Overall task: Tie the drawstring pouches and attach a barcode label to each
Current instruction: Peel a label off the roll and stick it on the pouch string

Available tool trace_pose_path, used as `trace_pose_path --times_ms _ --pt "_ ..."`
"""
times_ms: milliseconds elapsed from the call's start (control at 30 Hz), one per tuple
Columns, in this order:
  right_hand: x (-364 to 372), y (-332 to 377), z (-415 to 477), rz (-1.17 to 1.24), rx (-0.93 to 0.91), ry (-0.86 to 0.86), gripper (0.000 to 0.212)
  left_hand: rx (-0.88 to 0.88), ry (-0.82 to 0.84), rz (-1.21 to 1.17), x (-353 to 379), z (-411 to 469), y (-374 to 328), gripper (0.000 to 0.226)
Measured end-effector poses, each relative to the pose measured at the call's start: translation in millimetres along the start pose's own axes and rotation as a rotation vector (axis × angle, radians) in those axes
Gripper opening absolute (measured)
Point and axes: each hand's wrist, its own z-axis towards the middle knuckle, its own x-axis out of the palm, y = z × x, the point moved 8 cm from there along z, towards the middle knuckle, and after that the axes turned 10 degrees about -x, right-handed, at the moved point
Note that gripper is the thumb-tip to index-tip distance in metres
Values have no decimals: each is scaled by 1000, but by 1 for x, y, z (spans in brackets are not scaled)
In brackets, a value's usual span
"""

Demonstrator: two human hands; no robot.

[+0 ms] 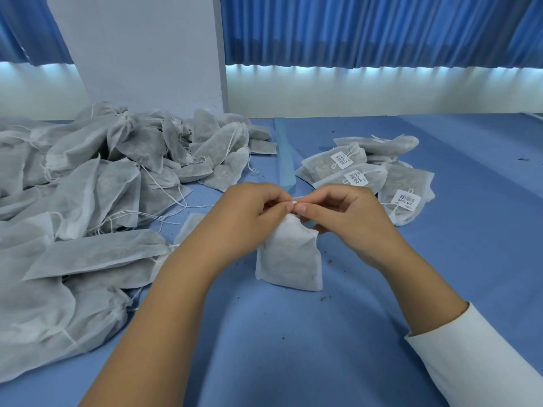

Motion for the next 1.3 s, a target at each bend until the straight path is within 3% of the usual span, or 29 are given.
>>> trace_pose_path --times_ms 167,433,733,933,1300 --pt "3 2 -1 -82 -25 -11 5 -1 13 104 3 0 0 17" --pt "9 0 0 -140 14 19 16 -98 -144 -135 -7 6 13 10" --pt "9 -3 0 -68 100 41 19 -117 -94 -274 5 9 10 13" --pt "2 -2 1 55 45 -77 6 -214 3 -476 15 9 15 15" --pt "-7 -2 -1 75 13 -204 5 -223 -69 -538 11 11 19 22"
